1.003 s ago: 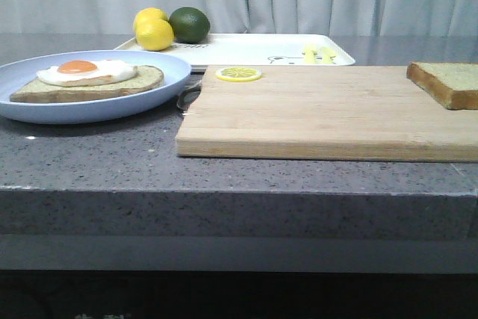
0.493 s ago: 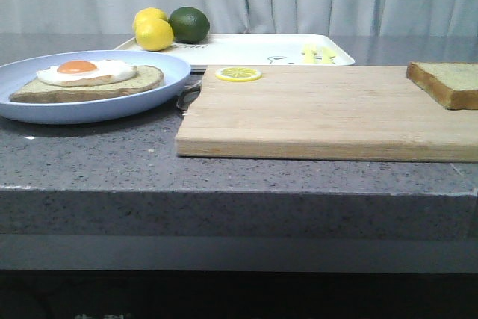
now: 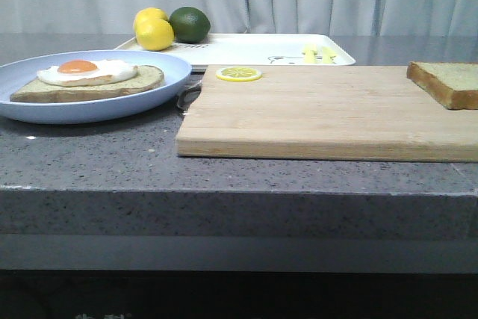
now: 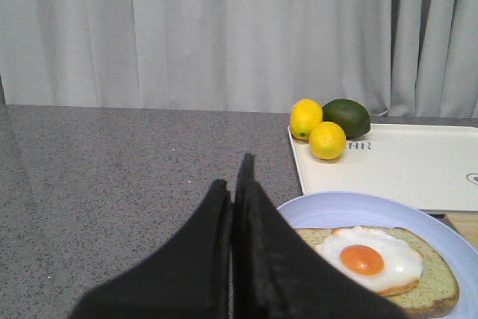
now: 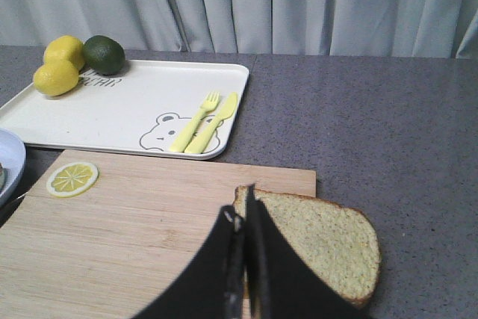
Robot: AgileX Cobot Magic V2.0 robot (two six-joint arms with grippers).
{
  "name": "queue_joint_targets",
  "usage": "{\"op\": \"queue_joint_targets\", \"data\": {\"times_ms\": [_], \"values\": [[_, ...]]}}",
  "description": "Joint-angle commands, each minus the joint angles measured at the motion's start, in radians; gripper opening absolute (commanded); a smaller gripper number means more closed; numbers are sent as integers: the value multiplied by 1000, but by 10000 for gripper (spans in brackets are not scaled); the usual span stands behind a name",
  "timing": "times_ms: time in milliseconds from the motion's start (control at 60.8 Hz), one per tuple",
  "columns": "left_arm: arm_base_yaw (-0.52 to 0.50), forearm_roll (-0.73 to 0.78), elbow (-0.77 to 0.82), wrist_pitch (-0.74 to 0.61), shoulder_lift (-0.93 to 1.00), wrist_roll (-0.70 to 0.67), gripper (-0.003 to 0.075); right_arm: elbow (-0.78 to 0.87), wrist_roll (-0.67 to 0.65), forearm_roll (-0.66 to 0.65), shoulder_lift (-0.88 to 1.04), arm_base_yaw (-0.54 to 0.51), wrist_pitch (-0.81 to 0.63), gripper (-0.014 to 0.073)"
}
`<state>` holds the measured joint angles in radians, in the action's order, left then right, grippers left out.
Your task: Place bread and move sandwich to tray
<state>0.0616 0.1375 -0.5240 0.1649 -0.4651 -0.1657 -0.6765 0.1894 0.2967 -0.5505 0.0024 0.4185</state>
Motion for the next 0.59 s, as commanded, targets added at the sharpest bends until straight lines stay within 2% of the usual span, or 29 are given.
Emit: {"op": "queue_joint_targets", "data": {"times_ms": [0, 66, 132, 197, 263, 329, 460, 575], "values": [[-2, 1, -36, -93, -11, -7, 62, -37, 2, 1, -7, -5, -71, 162], [-2, 1, -34, -97, -11, -7, 162, -37, 2, 1, -7, -5, -67, 328], [-2, 1, -34, -97, -11, -7, 299, -37, 2, 1, -7, -5, -66, 470], [-2, 1, -34, -99, -11, -7, 445, -37, 2, 1, -7, -5, -66, 556], [-2, 1, -34, -103, -11, -7, 559, -37, 2, 8, -7, -5, -66, 585], [-2, 1, -34, -106, -11, -7, 600, -37, 2, 17, -7, -5, -65, 584], [-2, 1, -34, -106, -11, -7, 600, -42, 2, 19, -31, -5, -66, 584], [-2, 1, -34, -106, -11, -7, 600, -90, 2, 16, -124, -9, -15, 583]]}}
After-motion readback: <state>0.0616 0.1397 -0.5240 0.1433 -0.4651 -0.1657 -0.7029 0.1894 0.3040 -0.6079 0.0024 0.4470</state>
